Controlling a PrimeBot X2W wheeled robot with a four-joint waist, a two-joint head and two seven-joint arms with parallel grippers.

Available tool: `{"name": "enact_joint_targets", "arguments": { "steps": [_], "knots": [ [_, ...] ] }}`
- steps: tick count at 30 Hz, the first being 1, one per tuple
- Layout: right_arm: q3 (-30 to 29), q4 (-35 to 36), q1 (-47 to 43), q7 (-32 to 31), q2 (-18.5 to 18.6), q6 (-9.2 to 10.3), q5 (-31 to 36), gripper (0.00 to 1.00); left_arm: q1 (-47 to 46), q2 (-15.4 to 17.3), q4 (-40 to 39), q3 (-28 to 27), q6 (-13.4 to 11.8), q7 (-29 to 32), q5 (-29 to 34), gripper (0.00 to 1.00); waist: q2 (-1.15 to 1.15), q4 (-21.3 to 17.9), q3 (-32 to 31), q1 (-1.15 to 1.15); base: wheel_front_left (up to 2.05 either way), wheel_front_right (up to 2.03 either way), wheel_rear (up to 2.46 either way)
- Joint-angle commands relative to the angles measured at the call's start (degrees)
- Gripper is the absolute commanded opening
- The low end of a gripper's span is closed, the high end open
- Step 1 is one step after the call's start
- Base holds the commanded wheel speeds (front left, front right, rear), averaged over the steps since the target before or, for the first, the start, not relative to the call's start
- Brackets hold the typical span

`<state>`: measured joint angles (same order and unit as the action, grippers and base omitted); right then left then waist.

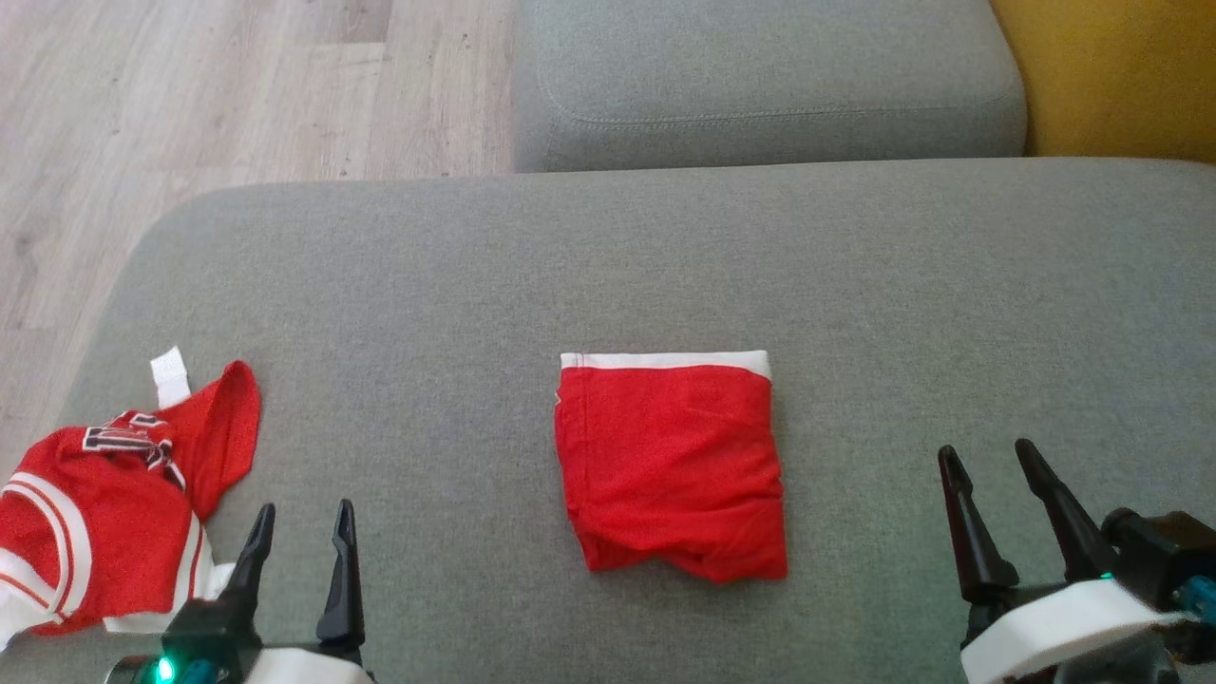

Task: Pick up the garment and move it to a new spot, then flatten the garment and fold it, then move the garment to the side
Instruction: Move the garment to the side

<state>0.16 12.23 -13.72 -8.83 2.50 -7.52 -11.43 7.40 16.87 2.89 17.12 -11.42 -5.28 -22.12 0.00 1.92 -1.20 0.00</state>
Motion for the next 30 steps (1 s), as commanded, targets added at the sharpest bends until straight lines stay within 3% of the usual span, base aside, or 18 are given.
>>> {"name": "enact_joint_targets", "arguments": {
  "steps": [1, 7, 10, 18, 26, 27, 29, 30],
  "knots": [
    [1.1, 2.3, 2.1, -0.2, 0.4, 0.03, -0.1, 1.00, -2.9, 1.0, -2.0, -1.6, -0.3, -0.3, 0.1, 1.00, 0.00, 0.0, 0.1, 0.00, 0.00, 0.00, 0.00],
    [0.1, 0.0, 3.6, -2.2, 0.4, 0.03, -0.1, 1.00, -4.5, 0.9, -2.7, -1.4, 0.0, -1.0, 0.1, 1.00, 0.00, 1.0, 1.6, 0.00, 0.00, 0.00, 0.00],
    [1.7, -6.6, 6.5, -4.9, 0.4, 0.03, -1.3, 1.00, -8.3, 0.5, -3.0, -0.5, 1.2, -2.2, 0.4, 1.00, 0.00, 3.6, 4.7, 0.00, 0.00, 0.00, 0.00],
    [5.8, -21.1, 14.3, -5.0, 0.5, 0.03, -5.4, 1.00, -14.1, -1.0, -0.6, 1.4, 3.5, -4.4, 0.7, 1.00, 0.00, 8.0, 8.9, 0.00, 0.00, 0.00, 0.00],
    [7.1, -31.3, 18.3, -10.0, 0.4, 0.03, -8.8, 1.00, -15.9, -2.6, 2.4, 2.4, 4.3, -6.2, 0.3, 1.00, 0.00, 10.6, 9.9, 0.00, 0.00, 0.00, 0.00],
    [6.9, -31.8, 18.5, -10.5, 0.4, 0.03, -9.2, 0.92, -16.0, -2.8, 2.6, 2.5, 4.4, -6.3, 0.2, 1.00, 0.00, 10.7, 9.9, 0.00, 0.00, 0.00, 0.00],
    [6.8, -32.1, 18.8, -11.1, 0.4, 0.03, -9.5, 0.08, -16.1, -2.9, 3.1, 2.5, 4.4, -6.6, 0.1, 1.00, 0.00, 10.8, 9.8, 0.00, 0.00, 0.00, 0.00],
    [6.8, -32.0, 19.0, -11.1, 0.4, 0.03, -9.5, 0.00, -16.1, -3.0, 3.2, 2.5, 4.3, -6.7, 0.0, 1.00, 0.00, 10.8, 9.8, 0.00, 0.00, 0.00, 0.00]
  ]
}}
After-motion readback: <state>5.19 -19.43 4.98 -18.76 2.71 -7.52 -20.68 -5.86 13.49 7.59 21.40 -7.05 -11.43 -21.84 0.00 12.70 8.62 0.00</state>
